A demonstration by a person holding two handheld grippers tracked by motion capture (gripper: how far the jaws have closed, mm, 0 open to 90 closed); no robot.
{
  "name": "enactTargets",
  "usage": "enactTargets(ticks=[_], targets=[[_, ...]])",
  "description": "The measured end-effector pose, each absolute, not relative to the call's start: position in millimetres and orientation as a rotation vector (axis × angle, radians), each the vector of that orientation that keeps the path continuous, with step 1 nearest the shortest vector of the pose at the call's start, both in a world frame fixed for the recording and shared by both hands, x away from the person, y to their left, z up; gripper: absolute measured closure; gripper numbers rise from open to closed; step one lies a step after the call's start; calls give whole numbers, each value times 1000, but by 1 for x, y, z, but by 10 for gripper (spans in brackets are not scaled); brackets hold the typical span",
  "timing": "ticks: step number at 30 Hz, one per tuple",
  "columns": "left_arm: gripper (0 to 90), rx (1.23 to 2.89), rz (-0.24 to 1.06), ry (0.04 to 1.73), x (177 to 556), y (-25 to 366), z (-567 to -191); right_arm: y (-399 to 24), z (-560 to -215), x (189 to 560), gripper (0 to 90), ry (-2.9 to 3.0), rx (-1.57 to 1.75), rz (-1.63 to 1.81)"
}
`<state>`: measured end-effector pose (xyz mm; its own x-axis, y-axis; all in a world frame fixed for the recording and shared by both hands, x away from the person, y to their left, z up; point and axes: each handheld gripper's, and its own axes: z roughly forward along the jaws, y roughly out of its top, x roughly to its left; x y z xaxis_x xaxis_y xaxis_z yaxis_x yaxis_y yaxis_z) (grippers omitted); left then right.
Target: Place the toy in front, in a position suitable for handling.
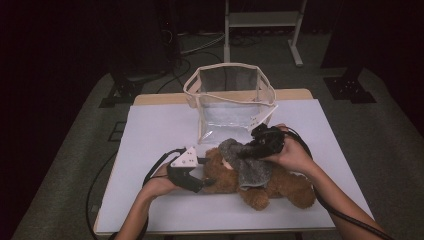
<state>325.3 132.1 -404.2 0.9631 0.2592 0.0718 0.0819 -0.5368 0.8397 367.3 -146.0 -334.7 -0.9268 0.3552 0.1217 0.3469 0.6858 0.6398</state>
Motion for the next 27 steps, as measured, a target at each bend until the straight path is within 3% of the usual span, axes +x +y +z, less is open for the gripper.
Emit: enactTargets(ticks=[6, 21, 27], targets=[[269, 2135, 221, 193, 319, 120, -401, -136, -343, 346, 755, 2933, 517, 1133], [314, 2184, 188, 140, 314, 119, -402, -209, -300, 347, 755, 2773, 681, 1198], [318, 2187, 176, 119, 312, 121, -399, -193, -324, 350, 754, 2847, 688, 1085]])
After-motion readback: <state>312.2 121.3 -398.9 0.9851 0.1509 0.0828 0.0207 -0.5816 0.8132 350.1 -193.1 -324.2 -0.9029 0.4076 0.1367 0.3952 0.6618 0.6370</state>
